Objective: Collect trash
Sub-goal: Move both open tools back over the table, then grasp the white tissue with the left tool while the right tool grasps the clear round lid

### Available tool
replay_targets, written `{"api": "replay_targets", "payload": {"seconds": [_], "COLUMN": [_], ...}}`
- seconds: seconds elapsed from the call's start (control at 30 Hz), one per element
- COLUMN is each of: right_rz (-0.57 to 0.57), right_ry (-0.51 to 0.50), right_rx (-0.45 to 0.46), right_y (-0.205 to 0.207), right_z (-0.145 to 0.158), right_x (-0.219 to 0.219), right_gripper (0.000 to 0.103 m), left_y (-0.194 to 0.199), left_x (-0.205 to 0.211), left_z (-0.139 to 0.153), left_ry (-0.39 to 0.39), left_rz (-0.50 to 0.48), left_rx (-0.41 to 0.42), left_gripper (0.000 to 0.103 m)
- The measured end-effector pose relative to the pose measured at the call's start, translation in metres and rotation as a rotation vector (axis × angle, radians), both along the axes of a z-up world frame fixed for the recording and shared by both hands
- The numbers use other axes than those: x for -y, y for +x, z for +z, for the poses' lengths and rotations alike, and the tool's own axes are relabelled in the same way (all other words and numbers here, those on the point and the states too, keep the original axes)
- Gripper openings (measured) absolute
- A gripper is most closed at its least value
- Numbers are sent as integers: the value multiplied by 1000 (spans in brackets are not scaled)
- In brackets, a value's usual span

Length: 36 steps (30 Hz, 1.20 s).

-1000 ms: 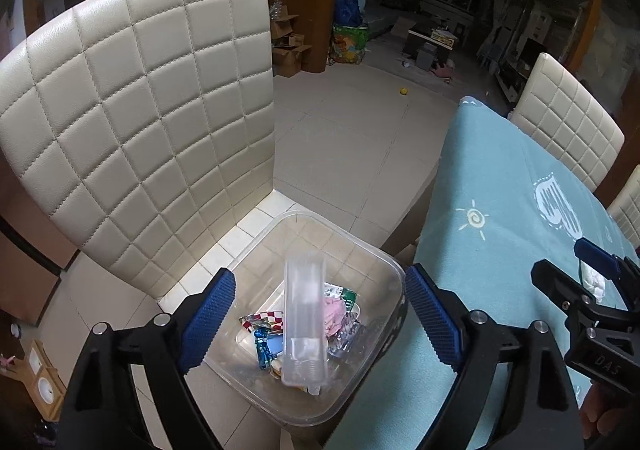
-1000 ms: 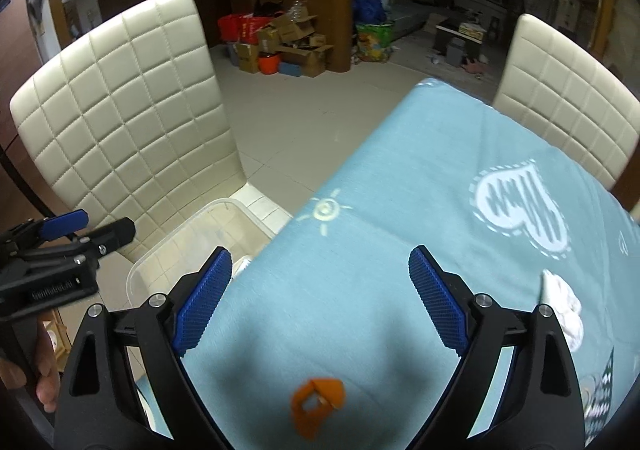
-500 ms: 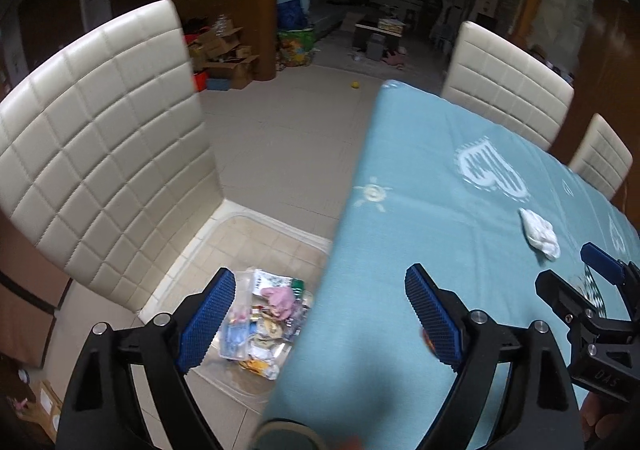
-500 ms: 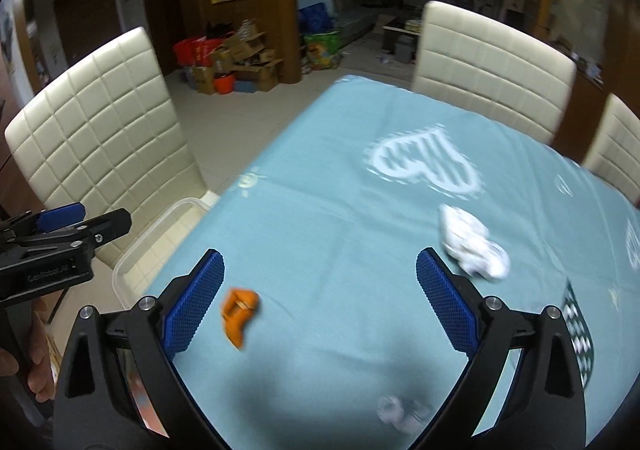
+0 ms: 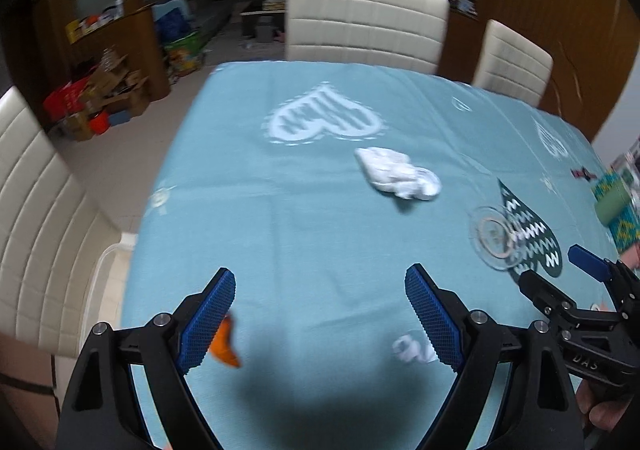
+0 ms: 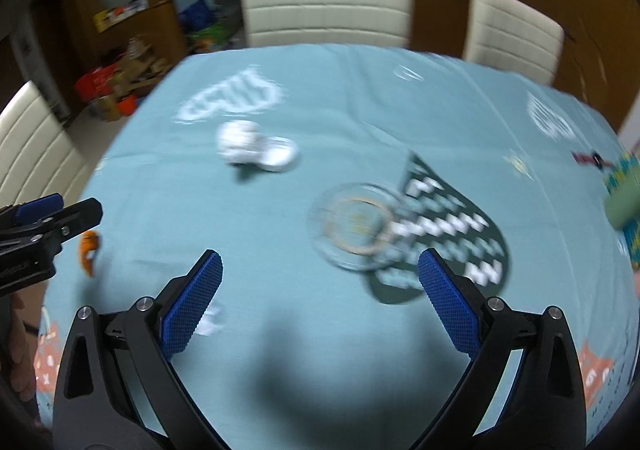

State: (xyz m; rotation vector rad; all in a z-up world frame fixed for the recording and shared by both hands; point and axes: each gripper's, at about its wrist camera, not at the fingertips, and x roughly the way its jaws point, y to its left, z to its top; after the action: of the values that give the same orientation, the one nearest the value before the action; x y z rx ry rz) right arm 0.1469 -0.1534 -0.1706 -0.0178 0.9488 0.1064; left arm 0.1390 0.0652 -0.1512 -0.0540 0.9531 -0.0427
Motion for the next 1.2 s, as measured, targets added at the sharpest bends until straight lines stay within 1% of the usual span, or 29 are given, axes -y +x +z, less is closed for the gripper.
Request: {"api": "replay_targets", "payload": {"seconds": [0.13, 0.23, 0.3, 0.43, 0.5, 0.6, 0.7, 0.73, 0.83, 0.9, 0.93, 1.0, 1.07, 1.1, 1.13, 1.2], "right_rz": [-15, 0, 20, 78, 110, 127, 126, 124, 131, 126, 127, 129, 124, 121, 119, 120], "right_ry": [2, 2, -8, -25, -29, -43, -28, -26, -21, -21, -18, -18, -12, -8, -8, -10], "right_rx": [-20, -40, -46, -52, -60, -62, -62, -57, -41, -21, -23, -16, -14, -14, -15, -17], "right_y": [9, 19, 26, 40, 48, 58, 70, 72, 78, 78, 78, 77, 77, 77, 77, 77], "right_z": [-10, -21, -29, -44, -53, -61, -66, -67, -67, -65, -65, -65, -64, -64, -64, -64], "right_x": [20, 26, 26, 20, 15, 10, 11, 11, 13, 15, 17, 17, 18, 18, 18, 17], "right_gripper": [99, 100, 100, 100, 100, 100, 100, 100, 99, 90, 90, 89, 89, 89, 89, 89], "left_y": [19, 43, 59, 89, 106, 126, 139, 143, 145, 142, 141, 140, 141, 142, 142, 145], "left_x": [30, 51, 62, 76, 83, 92, 97, 98, 96, 97, 97, 99, 99, 97, 96, 94], "left_z": [-4, -13, -19, -29, -37, -49, -59, -64, -72, -72, -73, -73, -72, -71, -69, -68], "left_ry": [1, 5, 8, 28, 44, 71, 99, 102, 106, 112, 121, 132, 135, 135, 137, 130], "left_rz": [-66, -118, -139, -167, -182, -211, -229, -236, -232, -245, -254, -266, -274, -272, -270, -271], "left_rx": [-17, -45, -66, -76, -90, -112, -129, -144, -146, -125, -116, -103, -89, -87, -85, -89], "left_gripper": [85, 85, 85, 85, 85, 85, 85, 85, 85, 85, 84, 81, 68, 63, 54, 51]}}
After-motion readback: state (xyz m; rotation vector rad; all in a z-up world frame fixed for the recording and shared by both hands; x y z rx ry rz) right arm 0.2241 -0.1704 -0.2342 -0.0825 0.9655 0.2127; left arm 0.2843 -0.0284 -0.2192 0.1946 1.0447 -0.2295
